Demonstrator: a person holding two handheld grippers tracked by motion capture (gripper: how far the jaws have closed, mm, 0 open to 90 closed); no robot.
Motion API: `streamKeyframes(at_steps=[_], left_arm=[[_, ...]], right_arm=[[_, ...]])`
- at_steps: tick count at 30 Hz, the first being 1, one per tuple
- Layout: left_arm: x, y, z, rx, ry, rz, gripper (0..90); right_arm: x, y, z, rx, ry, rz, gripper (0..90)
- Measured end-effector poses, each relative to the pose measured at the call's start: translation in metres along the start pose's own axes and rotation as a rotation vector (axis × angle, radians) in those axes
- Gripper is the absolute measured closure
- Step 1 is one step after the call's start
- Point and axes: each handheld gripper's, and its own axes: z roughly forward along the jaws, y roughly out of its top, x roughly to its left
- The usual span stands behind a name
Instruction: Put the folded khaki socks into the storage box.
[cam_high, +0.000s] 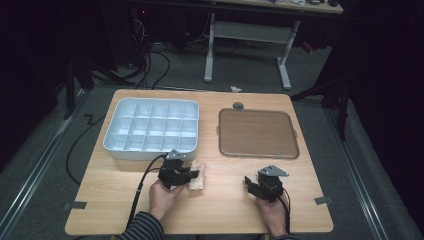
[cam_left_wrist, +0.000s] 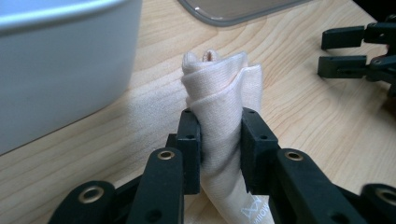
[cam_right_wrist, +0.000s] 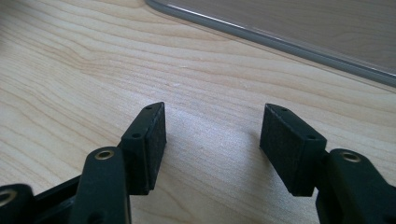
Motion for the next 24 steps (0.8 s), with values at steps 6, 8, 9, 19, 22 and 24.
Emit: streamKeyframes(at_steps=[6, 8, 9, 19, 22, 24], left_arm=[[0.003, 0.002, -0.011, -0.017, -0.006, -0.015, 72.5], [0.003, 0.004, -0.012, -0.014, 0.002, -0.008, 72.6], [0.003, 0.006, -0.013, -0.011, 0.006, -0.005, 72.7], [0.01, 0.009, -0.027, -0.036, -0.007, -0.027, 72.8], [0.011, 0.009, -0.03, -0.039, -0.008, -0.027, 72.8], [0.014, 0.009, -0.035, -0.046, -0.01, -0.036, 72.8]], right_arm=[[0.0, 0.0, 0.0, -0.001, 0.002, -0.003, 40.5], [0.0, 0.0, 0.0, -0.001, 0.002, -0.002, 40.4], [0.0, 0.0, 0.0, -0.001, 0.002, -0.003, 40.4], [0.0, 0.0, 0.0, -0.001, 0.009, -0.011, 40.2], [0.0, 0.0, 0.0, -0.001, 0.009, -0.011, 40.2], [0.0, 0.0, 0.0, -0.001, 0.009, -0.011, 40.2]])
